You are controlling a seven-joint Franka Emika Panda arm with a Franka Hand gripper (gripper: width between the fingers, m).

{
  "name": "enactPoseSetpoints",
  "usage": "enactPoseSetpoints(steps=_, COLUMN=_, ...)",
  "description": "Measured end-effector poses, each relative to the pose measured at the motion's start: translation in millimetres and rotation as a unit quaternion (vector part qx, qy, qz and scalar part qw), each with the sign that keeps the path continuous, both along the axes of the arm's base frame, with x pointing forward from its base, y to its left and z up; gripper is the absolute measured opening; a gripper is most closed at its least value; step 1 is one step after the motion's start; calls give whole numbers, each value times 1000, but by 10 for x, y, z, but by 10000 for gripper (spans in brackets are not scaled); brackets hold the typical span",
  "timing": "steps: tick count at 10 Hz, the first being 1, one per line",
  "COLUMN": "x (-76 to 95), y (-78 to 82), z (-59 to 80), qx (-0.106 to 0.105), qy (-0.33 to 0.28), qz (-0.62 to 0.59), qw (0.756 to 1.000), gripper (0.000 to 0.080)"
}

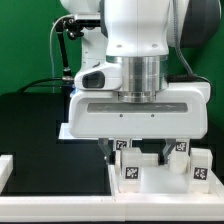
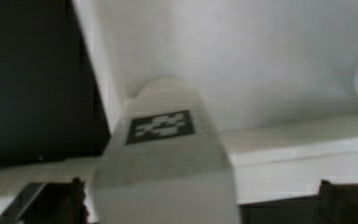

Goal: Assemble square table

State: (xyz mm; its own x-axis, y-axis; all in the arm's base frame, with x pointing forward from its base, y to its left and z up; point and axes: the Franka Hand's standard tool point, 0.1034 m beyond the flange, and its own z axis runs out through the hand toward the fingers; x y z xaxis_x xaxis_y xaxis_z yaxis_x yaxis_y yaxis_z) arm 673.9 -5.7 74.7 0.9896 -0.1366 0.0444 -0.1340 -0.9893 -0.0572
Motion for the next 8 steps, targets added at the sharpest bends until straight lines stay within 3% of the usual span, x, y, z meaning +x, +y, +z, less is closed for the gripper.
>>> enactPoseSetpoints(steps=2, x=-1, y=2, z=-1, qx=1, qy=1, qz=-16, qw=1000, gripper=620)
enactPoseSetpoints(steps=3, x=-1, y=-2, z=-1, qx=1, qy=1, qz=-16, qw=1000, gripper=460)
enactPoseSetpoints(steps=4, x=-1, y=0, z=-1, qx=3, qy=3, qz=-55, qw=998, gripper=460)
enactPoseSetpoints(steps=5, x=-3, y=-55, z=-1, qx=2, qy=5, qz=-101, qw=995, gripper=321)
enactPoseSetpoints(steps=8, x=-20, y=-99, z=-10, qx=4, qy=13, qz=-207, qw=978, gripper=294)
